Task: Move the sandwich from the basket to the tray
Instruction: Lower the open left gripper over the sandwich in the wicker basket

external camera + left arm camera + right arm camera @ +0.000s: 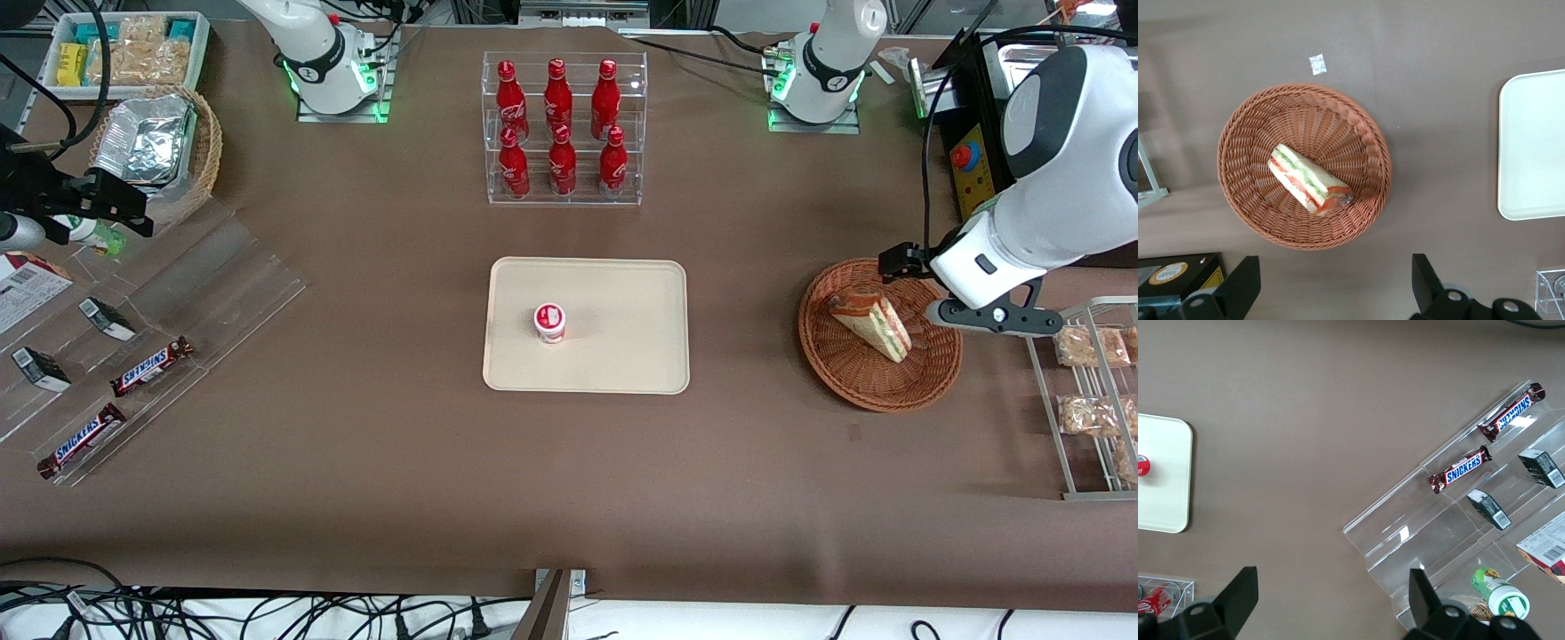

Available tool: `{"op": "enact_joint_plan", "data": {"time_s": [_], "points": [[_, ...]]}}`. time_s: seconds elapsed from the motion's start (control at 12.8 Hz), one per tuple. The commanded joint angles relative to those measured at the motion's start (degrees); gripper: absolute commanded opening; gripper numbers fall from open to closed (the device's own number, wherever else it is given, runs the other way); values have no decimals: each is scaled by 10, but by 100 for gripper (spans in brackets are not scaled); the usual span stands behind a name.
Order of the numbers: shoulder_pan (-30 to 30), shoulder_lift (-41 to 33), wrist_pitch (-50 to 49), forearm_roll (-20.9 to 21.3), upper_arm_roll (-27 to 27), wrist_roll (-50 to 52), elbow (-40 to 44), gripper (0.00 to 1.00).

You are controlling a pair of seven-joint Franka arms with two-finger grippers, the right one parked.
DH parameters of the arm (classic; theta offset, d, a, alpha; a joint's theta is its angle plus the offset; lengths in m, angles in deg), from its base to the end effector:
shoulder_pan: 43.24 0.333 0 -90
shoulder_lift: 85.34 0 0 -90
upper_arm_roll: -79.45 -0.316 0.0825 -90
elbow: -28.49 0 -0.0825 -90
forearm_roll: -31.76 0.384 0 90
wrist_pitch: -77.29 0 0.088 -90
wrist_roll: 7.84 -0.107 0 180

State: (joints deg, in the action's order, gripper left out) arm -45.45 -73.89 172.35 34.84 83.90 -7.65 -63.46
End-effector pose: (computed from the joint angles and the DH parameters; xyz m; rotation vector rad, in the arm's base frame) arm 0.6046 -0.0617 0.4994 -3.0819 0.1869 0.2202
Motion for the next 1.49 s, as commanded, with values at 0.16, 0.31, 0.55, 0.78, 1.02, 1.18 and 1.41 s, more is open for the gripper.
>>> {"op": "enact_joint_plan", "data": {"time_s": [0.16,0.31,0.55,0.78,1.02,1.18,1.41], "points": [[3,16,-24,-14,-1,-12,37,100],[5,26,-24,-13,-7,19,37,100],[40,68,-13,-29,-14,176,38,100],[48,124,60,-3,-14,360,31,100],[48,156,100,28,-15,394,-6,100],[70,134,156,28,-14,397,-72,100],[78,99,255,28,-15,450,-171,100]]}}
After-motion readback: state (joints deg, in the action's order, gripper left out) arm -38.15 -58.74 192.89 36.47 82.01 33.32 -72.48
